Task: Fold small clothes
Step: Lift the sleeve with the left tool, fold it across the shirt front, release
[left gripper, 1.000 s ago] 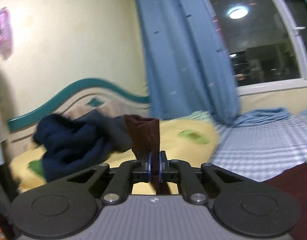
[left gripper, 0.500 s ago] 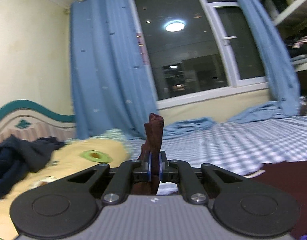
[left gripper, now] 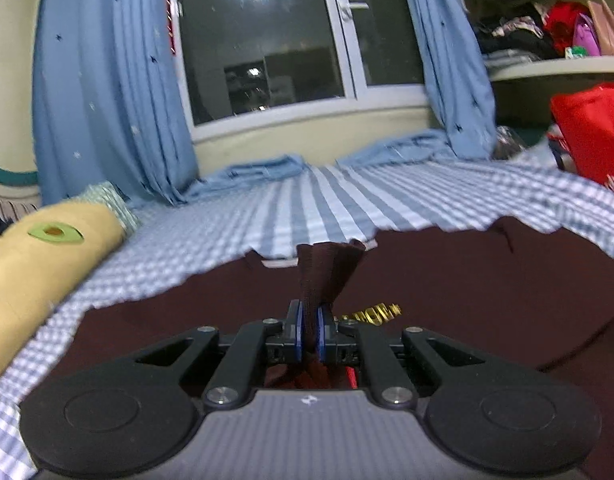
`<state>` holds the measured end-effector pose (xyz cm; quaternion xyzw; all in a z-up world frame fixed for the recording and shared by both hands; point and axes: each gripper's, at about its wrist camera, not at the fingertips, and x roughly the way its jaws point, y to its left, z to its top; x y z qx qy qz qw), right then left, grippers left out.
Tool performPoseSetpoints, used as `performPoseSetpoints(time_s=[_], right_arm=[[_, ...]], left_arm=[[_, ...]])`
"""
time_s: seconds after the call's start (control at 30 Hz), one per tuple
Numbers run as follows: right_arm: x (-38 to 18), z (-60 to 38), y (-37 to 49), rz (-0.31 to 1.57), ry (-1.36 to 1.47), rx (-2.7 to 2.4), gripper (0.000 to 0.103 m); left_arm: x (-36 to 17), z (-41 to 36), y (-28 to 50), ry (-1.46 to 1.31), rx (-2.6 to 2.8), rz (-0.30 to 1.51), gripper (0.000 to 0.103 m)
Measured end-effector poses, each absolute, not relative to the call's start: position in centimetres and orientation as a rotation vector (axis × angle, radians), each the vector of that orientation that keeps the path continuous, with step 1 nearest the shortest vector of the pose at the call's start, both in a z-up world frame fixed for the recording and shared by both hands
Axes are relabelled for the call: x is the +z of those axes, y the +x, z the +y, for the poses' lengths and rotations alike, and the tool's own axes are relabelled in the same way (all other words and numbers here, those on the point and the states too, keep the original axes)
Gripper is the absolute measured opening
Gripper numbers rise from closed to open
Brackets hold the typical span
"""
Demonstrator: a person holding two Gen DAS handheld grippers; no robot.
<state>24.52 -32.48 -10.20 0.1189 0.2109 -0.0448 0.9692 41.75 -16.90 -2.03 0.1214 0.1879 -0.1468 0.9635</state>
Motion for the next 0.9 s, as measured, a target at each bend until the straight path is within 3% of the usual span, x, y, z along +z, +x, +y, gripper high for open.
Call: performPoseSetpoints(time_s=[0.13,0.2,0.23,0.27,0.53,0.9], right_arm=[[-10.5,-32.5,24.8,0.433,0.244,-0.095,0.103],[-10.4,-32.4,24.9,0.434,0.237,-0.095,0.103],[-10.3,-32.3,25.0,0.434,0.233,-0.093,0.103],[-10.3,-32.2,25.1,0.435,0.228,-0.091,0.103],[-8.8,-31.2,26.8,0.452,0.190,-0.052,0.103],[-6.1,-27.8,35.8,0.467,0.219,0.051,0.103]], left_arm=[[-3.1,-16.3,41.9,0.224,-0.352,0.455,0.013],[-3.2,-15.7,41.9,0.207,-0.393,0.494,0.038],[-3.1,-15.5,41.8,0.205,-0.408,0.504,0.065],[-3.1,-15.2,41.4,0.208,-0.414,0.501,0.079],[-1.2,-11.2,38.0,0.217,-0.385,0.458,0.102],[-2.7,2.5,38.1,0.327,0.058,0.512,0.102]])
